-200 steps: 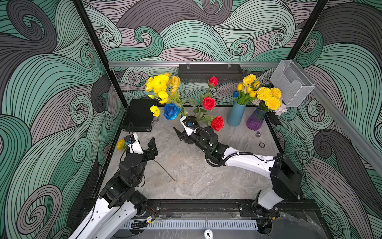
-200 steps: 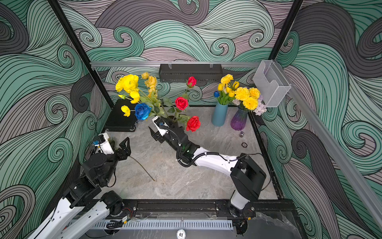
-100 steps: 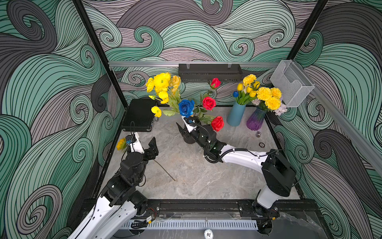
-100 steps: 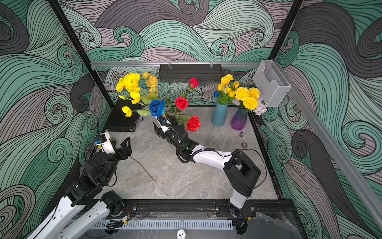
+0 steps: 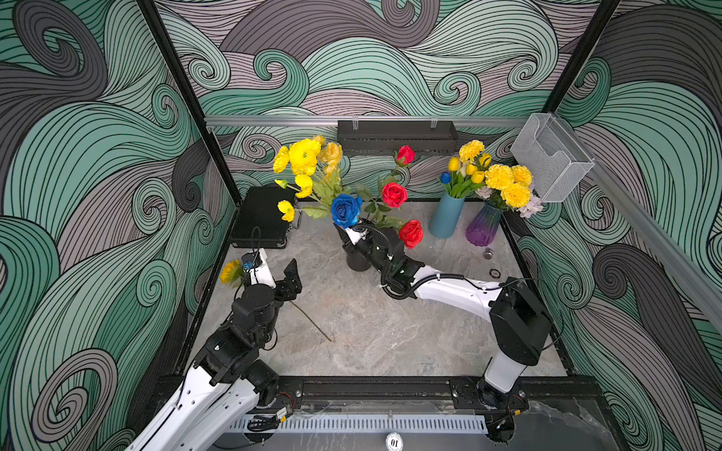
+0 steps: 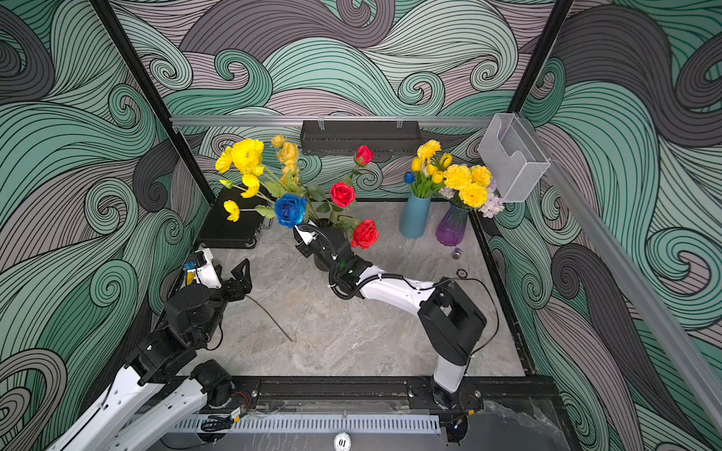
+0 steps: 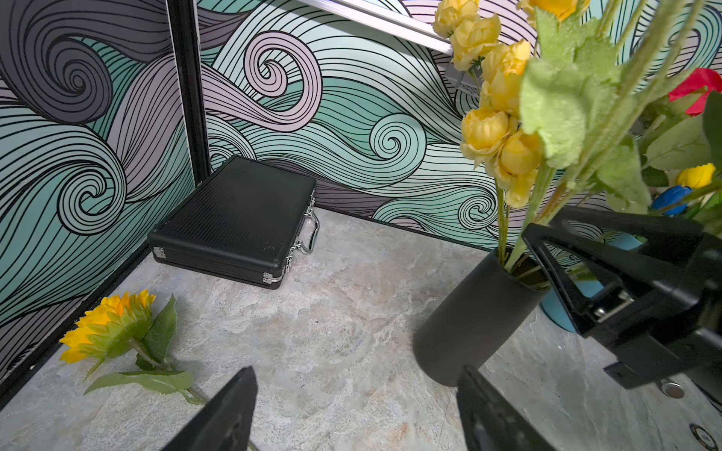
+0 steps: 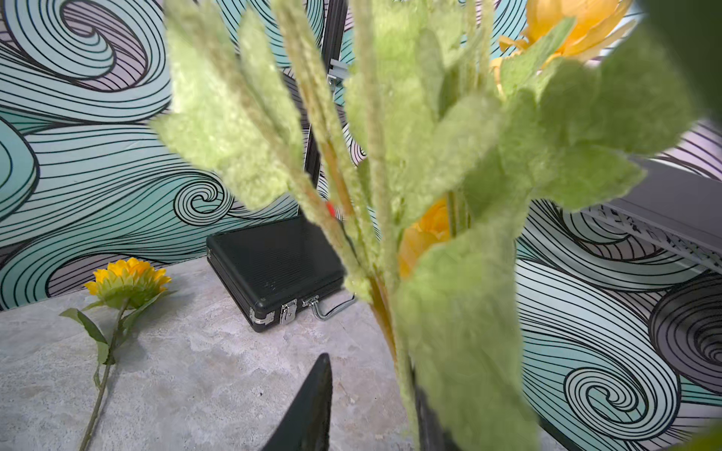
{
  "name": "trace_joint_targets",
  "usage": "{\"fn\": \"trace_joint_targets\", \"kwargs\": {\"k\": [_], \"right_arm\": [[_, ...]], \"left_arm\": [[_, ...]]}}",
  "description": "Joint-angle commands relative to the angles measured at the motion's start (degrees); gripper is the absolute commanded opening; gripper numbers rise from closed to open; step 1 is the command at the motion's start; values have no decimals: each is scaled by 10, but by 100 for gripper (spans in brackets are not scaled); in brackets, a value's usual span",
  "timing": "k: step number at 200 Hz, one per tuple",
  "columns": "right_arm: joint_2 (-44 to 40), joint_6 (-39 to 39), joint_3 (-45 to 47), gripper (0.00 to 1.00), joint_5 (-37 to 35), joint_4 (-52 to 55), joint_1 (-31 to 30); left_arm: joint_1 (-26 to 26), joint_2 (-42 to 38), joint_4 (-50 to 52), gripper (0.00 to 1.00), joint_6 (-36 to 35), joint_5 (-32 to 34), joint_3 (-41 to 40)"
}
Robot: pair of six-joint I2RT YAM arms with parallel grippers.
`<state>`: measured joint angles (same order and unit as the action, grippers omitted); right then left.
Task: Pick out yellow flowers from the vase
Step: Pick up the flower from the vase.
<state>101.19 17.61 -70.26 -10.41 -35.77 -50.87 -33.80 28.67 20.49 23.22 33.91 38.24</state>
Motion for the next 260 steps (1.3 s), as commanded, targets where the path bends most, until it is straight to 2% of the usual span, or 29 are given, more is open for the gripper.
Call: {"fn": "trace_joint_targets", "kwargs": {"k": [1,28,87,131,150,178,226,260], "right_arm": [[9,21,-17,34,-11,4,1],[12,24,-19,30,-20,4,1],[24,37,-33,13,-51,17,4],[29,42,-49,11,-58,27,6],[32,43,-55,20,-63,30,6],[38,45,-58,21,-70,28,7],[23,48,-58,8,-65,45,7],[-2,49,-58,7,-49,67,7]], "left_arm": [[3,-4,-8,79,0,-6,7],[3,0,-9,79,-1,-7,9],[3,13,-12,79,-2,-13,13],[3,19,-11,79,-2,-14,17],[3,16,-11,79,-3,-14,14],[3,16,-11,79,-3,-13,14],[3,19,-11,79,-4,-13,12],[3,20,-12,79,-5,-15,11]]}}
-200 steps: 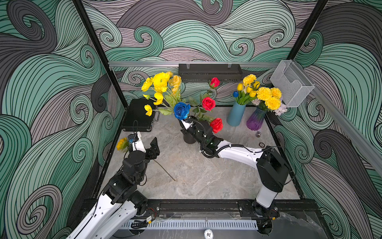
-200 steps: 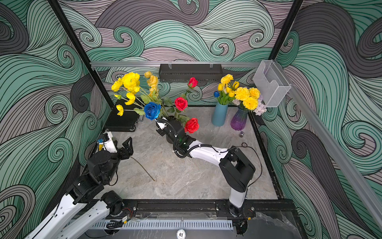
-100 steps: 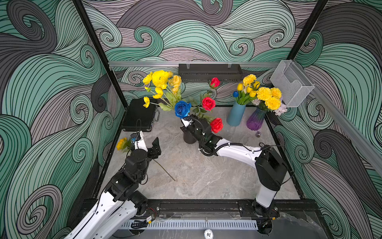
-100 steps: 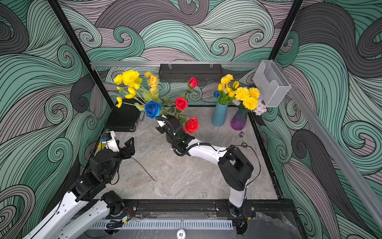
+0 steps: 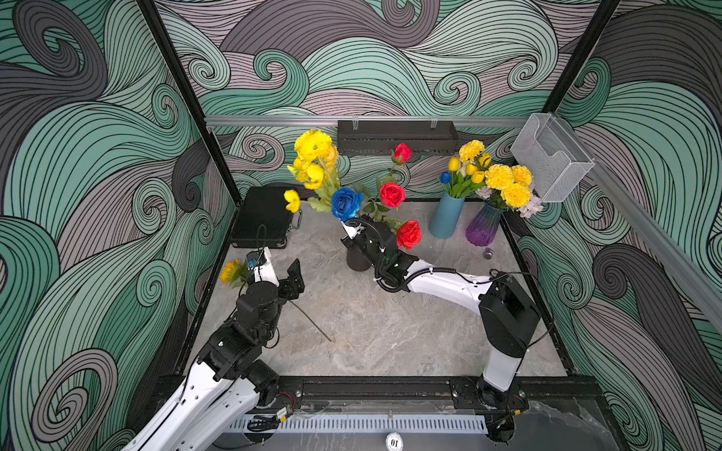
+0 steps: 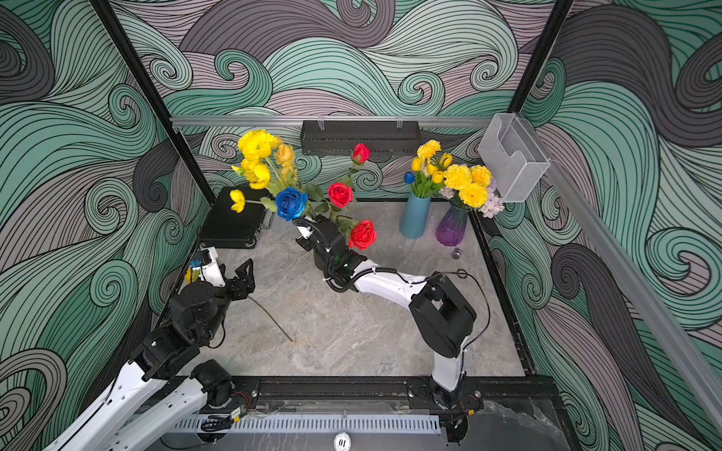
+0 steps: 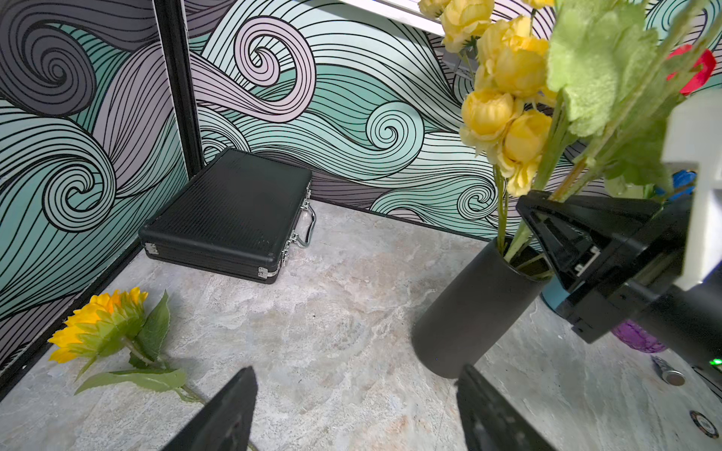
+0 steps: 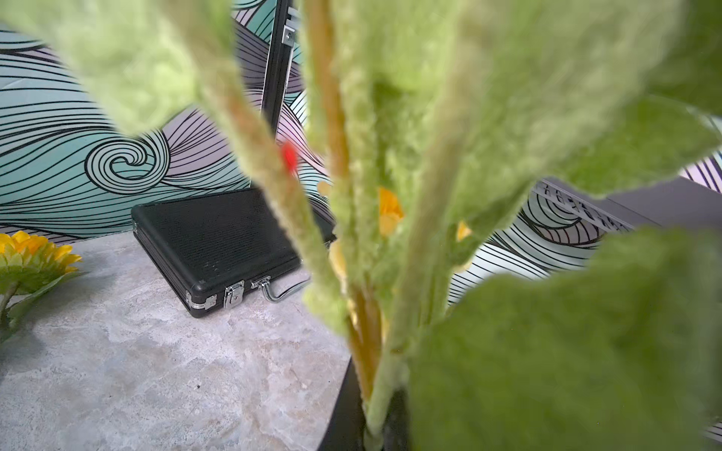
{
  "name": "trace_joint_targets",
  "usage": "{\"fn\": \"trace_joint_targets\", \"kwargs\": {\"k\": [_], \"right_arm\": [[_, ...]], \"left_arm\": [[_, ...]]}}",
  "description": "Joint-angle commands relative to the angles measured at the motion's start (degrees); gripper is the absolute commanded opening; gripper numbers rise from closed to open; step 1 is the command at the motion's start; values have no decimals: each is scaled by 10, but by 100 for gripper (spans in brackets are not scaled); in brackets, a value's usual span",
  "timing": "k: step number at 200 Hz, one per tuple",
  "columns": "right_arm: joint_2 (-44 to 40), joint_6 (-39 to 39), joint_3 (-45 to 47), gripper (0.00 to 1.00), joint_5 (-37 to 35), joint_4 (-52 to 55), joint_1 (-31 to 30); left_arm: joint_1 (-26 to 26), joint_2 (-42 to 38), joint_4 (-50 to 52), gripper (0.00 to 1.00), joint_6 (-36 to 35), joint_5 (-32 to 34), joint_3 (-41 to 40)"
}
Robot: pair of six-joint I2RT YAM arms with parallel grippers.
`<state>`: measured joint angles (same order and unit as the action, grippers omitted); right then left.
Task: Pick out yellow flowers from the vase
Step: Pick up the flower from the vase.
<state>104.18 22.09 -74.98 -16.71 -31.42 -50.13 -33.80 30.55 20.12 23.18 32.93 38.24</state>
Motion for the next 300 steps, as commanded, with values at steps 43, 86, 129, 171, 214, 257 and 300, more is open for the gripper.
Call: {"fn": "trace_joint_targets", "kwargs": {"k": [43,86,129,171,214,257,300], "right_arm": [[-53,-3,-12,14,24,49,-1],[-58,-9,-11,9,36,59,-1],[-68,-17,-32,4,59,95,-1],[-77,-23,-53,3,79,126,-1],[-87,-18,-69,3,99,151,-3],[-86,18,-74,3,99,166,-13],[-50,66,-46,2,49,143,-20]], "left_arm": [[3,4,-8,79,-5,-5,11],[3,7,-9,79,-5,-6,11],[3,13,-11,79,-6,-7,10],[3,16,-11,79,-6,-9,10],[3,25,-14,79,-9,-17,13],[3,29,-16,79,-9,-20,14],[4,29,-20,79,-14,-40,19]]}}
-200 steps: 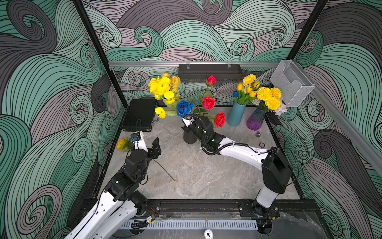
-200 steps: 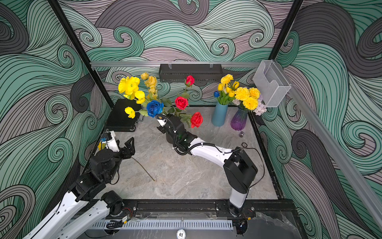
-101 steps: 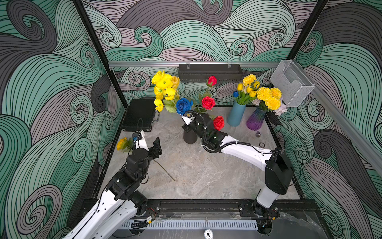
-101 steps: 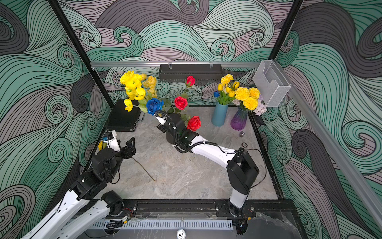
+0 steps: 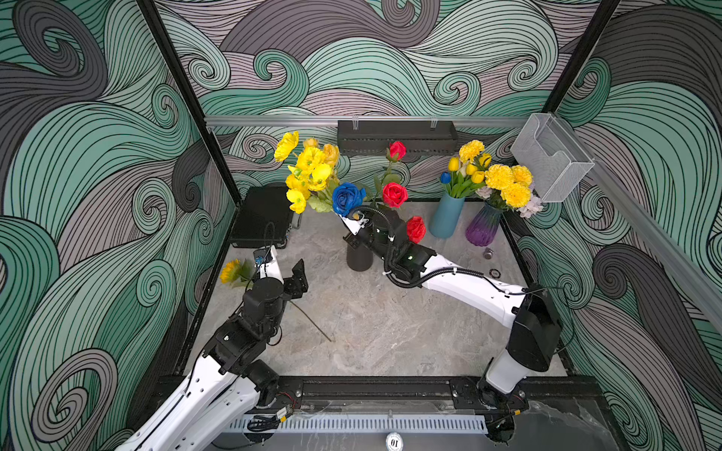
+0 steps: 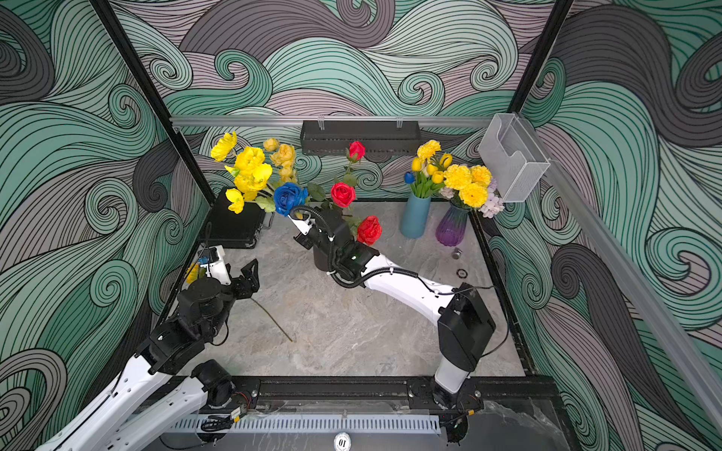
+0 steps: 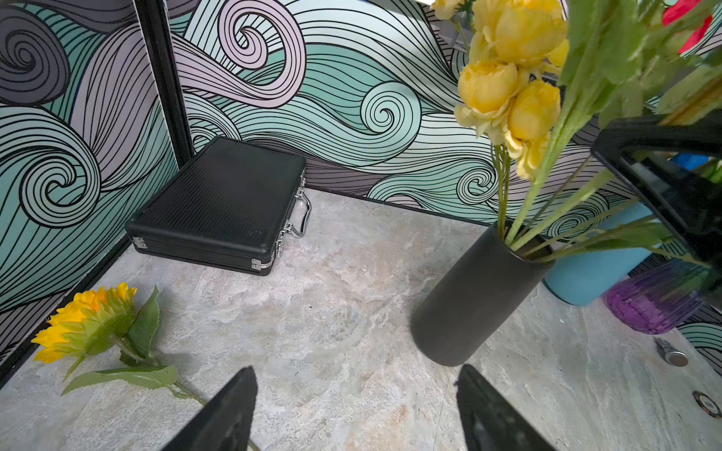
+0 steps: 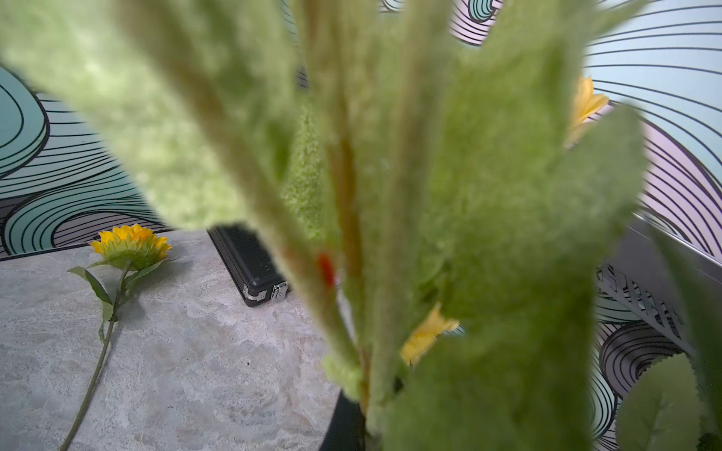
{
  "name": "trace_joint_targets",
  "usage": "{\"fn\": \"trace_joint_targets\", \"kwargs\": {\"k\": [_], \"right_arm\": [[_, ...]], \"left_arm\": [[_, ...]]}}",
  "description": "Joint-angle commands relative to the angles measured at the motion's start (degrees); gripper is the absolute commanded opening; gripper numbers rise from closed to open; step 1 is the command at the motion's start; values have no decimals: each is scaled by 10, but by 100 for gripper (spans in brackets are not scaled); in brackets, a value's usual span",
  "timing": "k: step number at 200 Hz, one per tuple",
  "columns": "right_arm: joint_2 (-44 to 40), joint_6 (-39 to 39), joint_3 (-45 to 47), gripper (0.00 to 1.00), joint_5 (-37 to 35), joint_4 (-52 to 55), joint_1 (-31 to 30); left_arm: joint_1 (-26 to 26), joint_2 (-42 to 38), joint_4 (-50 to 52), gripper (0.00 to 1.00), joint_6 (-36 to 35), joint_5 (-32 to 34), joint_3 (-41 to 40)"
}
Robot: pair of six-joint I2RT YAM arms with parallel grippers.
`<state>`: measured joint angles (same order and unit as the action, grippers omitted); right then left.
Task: Pick out yellow flowers from the vase
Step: Pick up the flower from the vase.
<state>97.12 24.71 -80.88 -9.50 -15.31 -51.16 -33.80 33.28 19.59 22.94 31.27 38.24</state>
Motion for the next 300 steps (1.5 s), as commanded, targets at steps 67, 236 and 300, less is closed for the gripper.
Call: {"fn": "trace_joint_targets", "kwargs": {"k": [67,236,300], "right_arm": [[38,102,45,1,-62,-52,-22],[42,161,47,0,-85,-86,-44],[-6,92,23,0,-39,-36,-25]], "left_arm": [[4,26,-15,79,-20,-80,53],[3,28,-1,78,-30,-156,132],[4,47,-1,78,-32,-148,142]]}}
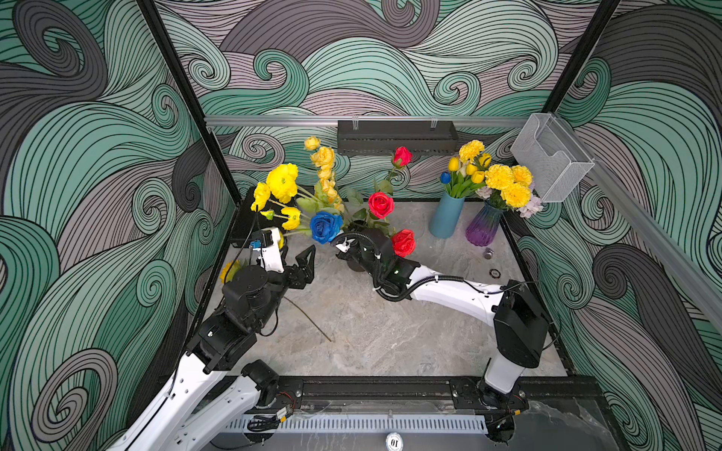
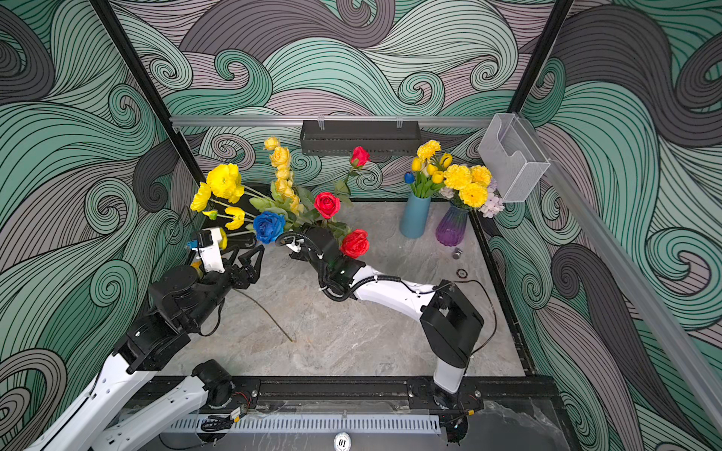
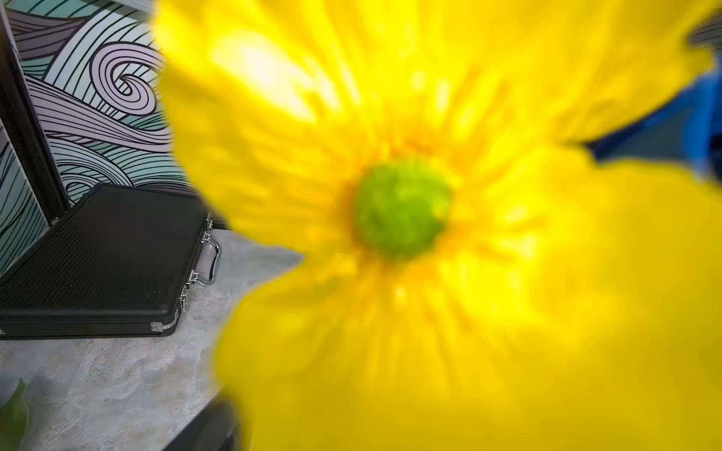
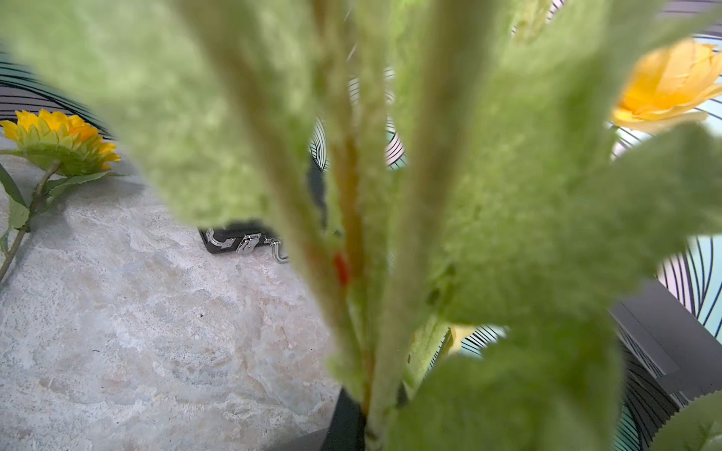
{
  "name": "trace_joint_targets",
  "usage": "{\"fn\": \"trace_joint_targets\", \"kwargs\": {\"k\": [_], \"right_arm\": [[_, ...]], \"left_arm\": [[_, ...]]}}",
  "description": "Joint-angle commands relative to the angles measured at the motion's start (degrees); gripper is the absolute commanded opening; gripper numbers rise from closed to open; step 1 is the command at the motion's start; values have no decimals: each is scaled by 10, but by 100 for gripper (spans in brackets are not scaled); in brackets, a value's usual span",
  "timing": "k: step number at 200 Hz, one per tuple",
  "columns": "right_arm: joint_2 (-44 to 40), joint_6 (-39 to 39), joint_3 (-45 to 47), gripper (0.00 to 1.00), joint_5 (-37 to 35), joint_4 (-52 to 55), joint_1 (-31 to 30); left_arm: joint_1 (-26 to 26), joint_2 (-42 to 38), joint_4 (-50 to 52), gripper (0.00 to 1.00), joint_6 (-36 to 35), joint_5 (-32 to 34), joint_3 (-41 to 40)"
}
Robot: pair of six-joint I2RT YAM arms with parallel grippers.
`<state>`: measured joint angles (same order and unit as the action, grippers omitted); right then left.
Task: Pick out yellow flowers from the vase
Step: Pick up the flower from the vase.
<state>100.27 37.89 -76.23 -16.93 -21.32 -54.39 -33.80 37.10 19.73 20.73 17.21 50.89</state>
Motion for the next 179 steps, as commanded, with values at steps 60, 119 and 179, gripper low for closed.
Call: {"fn": "trace_joint_targets", "kwargs": {"k": [60,119,179], "right_arm": [[-58,-131,-40,0,119,77,30],[-58,-160,-41,0,151,87,41],[-53,-162,-36,0,149,84,43]], "left_arm": [[4,62,-76,69,-37,-50,19],[11,135,-190,53,-64,-144,5],[47,184,-243,46,-50,-209,13]]}}
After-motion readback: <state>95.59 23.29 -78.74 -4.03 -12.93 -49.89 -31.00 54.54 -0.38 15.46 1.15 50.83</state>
